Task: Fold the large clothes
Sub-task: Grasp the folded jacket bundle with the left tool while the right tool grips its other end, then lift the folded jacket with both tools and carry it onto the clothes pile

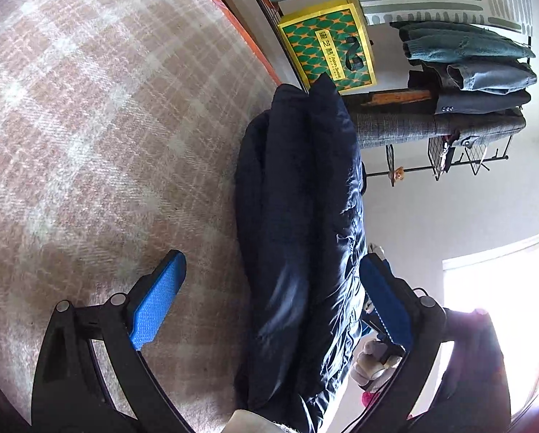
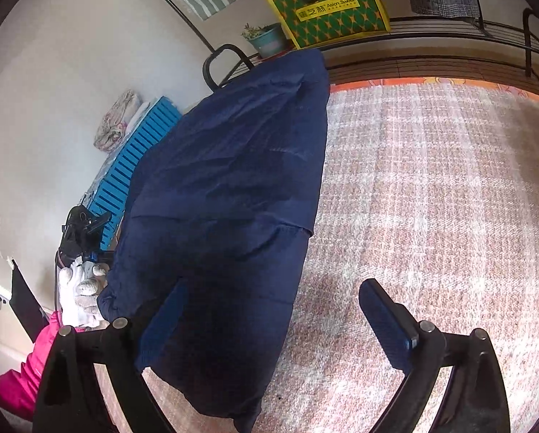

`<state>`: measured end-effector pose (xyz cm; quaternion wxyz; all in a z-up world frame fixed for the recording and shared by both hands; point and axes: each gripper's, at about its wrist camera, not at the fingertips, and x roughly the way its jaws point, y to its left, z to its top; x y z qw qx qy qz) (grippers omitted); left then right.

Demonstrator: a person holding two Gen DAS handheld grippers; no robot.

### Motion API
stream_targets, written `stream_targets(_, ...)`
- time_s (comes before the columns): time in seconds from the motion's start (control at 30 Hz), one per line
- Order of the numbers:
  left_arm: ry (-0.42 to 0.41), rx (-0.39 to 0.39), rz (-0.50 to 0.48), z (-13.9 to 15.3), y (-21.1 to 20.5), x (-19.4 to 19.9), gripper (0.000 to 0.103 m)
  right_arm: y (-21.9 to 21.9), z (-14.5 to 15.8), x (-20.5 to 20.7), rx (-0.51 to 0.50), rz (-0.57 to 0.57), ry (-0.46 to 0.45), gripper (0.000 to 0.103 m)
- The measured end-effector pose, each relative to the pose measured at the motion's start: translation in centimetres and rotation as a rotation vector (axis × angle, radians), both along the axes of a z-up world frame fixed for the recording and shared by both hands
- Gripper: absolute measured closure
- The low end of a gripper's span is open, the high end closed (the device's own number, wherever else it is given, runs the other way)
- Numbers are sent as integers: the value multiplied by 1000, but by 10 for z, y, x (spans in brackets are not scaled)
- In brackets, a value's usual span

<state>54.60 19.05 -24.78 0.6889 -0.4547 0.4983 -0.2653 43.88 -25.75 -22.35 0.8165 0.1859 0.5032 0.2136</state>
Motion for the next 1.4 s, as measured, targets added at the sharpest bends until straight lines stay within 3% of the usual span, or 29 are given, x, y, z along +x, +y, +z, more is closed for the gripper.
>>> stream_targets(0.23, -24, -56, -52, 0, -10, 18, 5, -2, -27, 24, 94, 10, 74, 4)
stream_targets(0.47, -39, 27, -204, 9, -51, 28, 5, 7, -29, 43, 171, 60, 86, 7)
stream_targets(0.67, -22, 39, -227, 11, -78, 48, 5, 26, -31, 61, 196, 78, 59, 11)
stream_targets(0.8, -11, 100, -228, 14, -88, 55, 16, 43, -30, 71, 155, 88, 44, 11)
stream_targets(0.83, -1, 111, -221, 14, -88, 55, 25, 48, -30, 73, 138, 88, 43, 12)
stream_targets(0.9, 24, 126, -202, 13, -86, 54, 31, 51, -29, 73, 105, 83, 48, 19)
stream_targets(0.97, 21, 168, -191, 18, -90, 51, 42, 53, -28, 74, 75, 66, 58, 33)
stream_targets(1.07, -26, 227, -188, 32, -100, 45, 60, 58, -26, 74, 27, 33, 63, 54)
stream_targets(1.17, -74, 298, -188, 51, -109, 36, 69, 64, -12, 66, -15, 6, 44, 73)
stream_targets(1.27, -106, 347, -195, 69, -119, 22, 74, 79, 8, 54, -103, 15, 15, 81)
stream_targets(1.4, -125, 367, -204, 86, -123, -3, 76, 103, 34, 28, -236, 38, -11, 84)
